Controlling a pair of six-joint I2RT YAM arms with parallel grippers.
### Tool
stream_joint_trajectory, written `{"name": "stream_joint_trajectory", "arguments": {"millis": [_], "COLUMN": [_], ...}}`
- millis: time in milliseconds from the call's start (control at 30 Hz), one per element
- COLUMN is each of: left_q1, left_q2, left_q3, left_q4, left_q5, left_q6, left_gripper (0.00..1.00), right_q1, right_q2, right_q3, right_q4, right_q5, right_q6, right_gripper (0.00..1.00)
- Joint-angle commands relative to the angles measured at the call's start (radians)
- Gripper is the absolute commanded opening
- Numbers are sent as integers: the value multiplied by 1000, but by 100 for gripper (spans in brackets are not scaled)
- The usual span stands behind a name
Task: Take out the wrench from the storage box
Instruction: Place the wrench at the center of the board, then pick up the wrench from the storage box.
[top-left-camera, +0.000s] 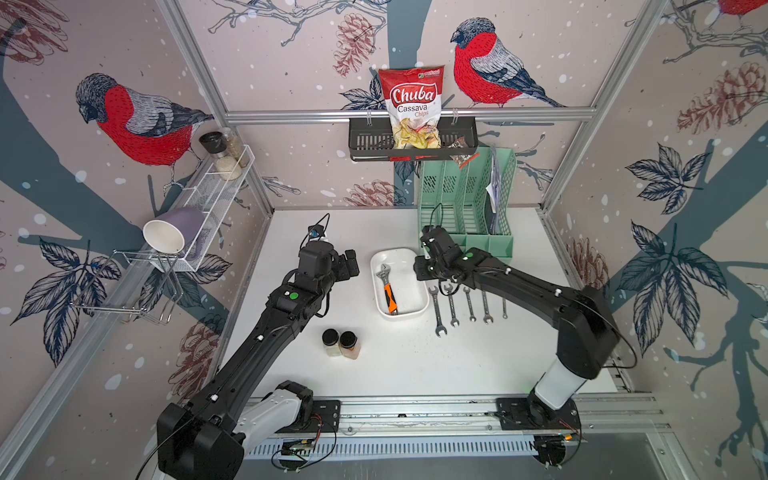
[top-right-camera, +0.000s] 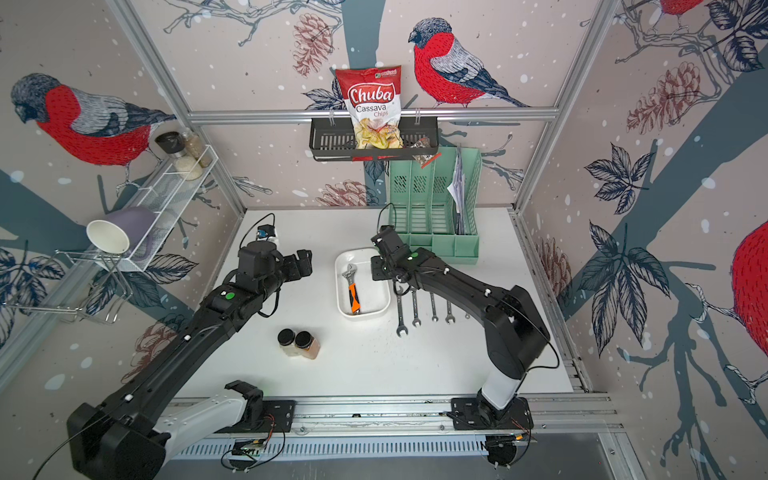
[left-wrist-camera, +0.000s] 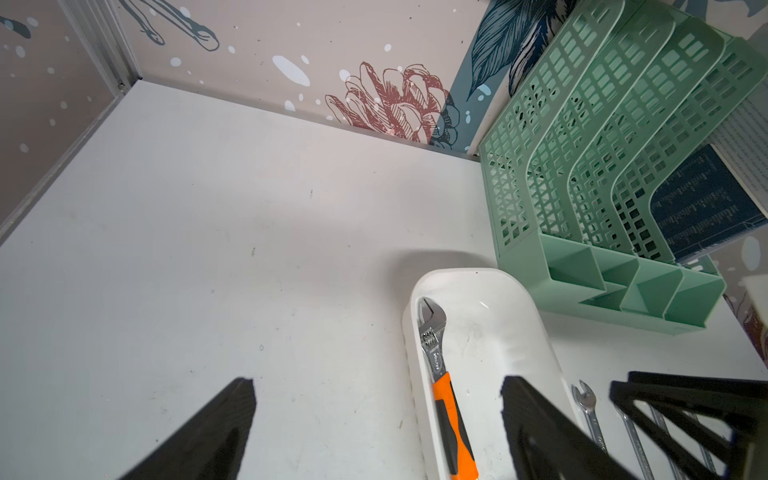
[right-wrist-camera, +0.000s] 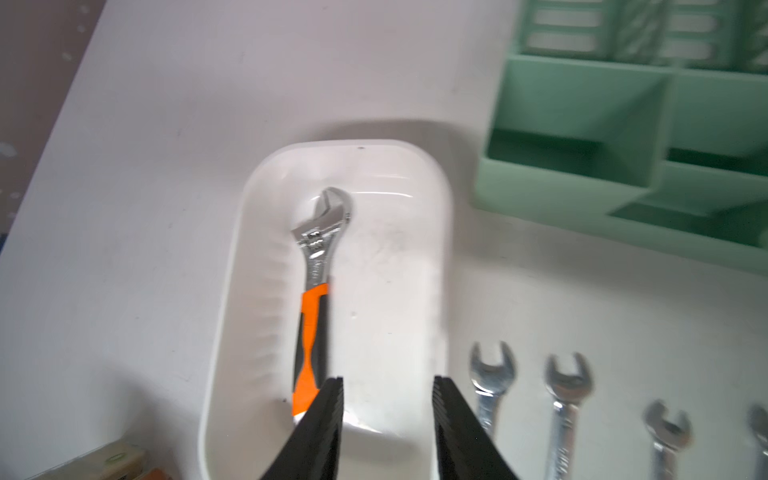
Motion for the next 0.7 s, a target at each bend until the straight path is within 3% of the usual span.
{"name": "stream_joint_trajectory", "arguments": {"millis": [0,300,667], "left_q1": [0,10,38], "left_q2": [-3,-7,-13], "left_q3": [-4,-33,-45], "left_q4": [2,17,34], "left_q5": [-50,-55,1], "left_q6": [24,27,23], "left_gripper": [96,96,96], "right_q1": [49,98,100], "right_q2": [118,363,428], "right_q3": [94,272,247], "right_q4": [2,-63,-52], "right_q5": [-73,-49,-45], "right_q6": [-11,-26,-12], "right_gripper": [44,53,48]}}
